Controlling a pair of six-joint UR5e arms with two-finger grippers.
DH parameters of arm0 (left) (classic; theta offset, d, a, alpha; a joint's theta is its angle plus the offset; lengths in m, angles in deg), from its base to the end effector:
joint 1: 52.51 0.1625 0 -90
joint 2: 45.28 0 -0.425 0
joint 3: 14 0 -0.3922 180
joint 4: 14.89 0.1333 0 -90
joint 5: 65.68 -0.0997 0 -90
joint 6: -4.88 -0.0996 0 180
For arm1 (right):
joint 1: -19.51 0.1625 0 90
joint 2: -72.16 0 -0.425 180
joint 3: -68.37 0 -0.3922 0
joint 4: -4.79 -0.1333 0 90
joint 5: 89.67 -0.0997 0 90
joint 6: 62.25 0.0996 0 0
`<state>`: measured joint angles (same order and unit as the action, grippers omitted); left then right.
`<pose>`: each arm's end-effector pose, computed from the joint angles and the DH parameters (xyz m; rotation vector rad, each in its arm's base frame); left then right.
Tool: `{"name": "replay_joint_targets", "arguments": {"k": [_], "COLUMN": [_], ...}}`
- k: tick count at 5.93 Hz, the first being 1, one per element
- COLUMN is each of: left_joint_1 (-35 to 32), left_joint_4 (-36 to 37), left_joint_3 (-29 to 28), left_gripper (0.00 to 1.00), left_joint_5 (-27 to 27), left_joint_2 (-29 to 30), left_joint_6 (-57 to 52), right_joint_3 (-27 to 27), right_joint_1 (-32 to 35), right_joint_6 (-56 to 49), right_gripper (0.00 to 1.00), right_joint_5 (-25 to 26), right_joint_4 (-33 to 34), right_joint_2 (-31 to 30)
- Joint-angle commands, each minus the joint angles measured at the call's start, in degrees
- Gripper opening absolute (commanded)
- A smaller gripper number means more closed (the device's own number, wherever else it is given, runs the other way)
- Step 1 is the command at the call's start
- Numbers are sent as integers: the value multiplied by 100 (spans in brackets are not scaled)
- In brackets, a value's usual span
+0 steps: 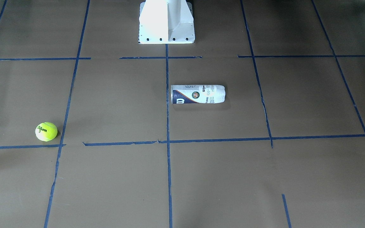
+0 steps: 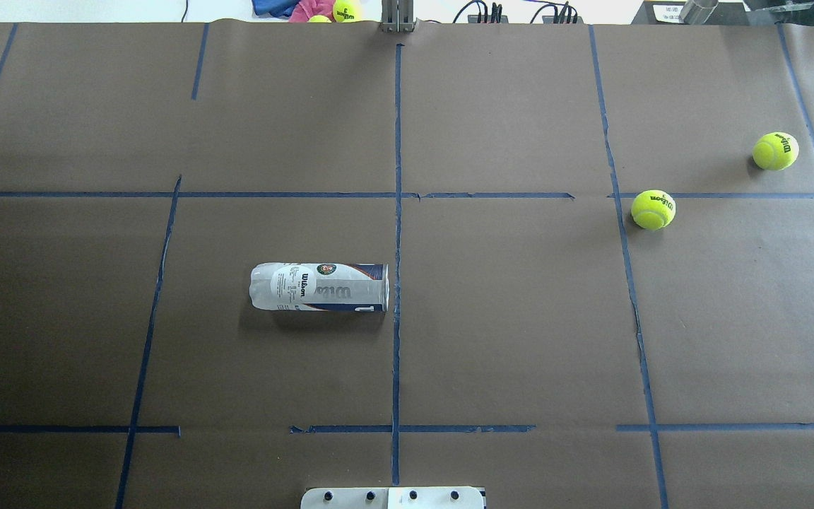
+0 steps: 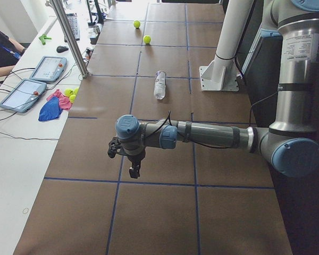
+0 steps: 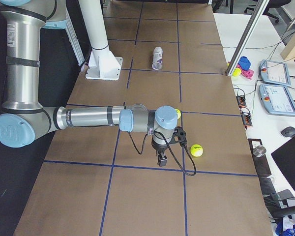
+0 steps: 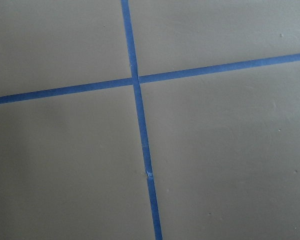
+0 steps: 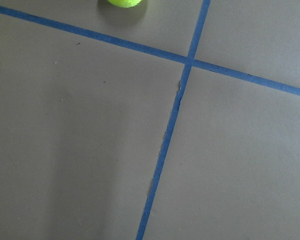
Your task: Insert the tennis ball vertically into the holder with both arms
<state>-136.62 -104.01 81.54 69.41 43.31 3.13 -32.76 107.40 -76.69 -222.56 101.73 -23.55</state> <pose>-0.0127 -0.4881 0.6237 0.0253 0.7889 0.1487 0.0491 -0.4480 0.6239 0.0554 -0.7492 -0.2653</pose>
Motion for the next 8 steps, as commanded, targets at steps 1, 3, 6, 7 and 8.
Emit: {"name": "replay_joint_targets", "arguments": {"k": [1,3,6,7,8], "left_joint_1": [9,9,9,26,35], "left_joint_4": [9,-35,-254,-690,-1338], "left_joint_3": [-26,0,-299,-281,-212], "left_gripper": [100,100,100,100,100], "left_joint_5": [0,0,43,52,70], "left_joint_2": [35,87,957,1028,1028], "left_joint_6": [0,17,-43,26,296], "right_joint_3": [-38,32,296,279,261], "right_joint_1": [-9,-61,-61,-61,-114], "right_joint_6": [11,20,363,363,372], "right_gripper": [100,100,100,100,100], "right_joint_5": [-26,9,-44,-44,-44], "right_joint_4": [0,0,9,0,0], "right_joint_2": [17,409,808,895,966]}}
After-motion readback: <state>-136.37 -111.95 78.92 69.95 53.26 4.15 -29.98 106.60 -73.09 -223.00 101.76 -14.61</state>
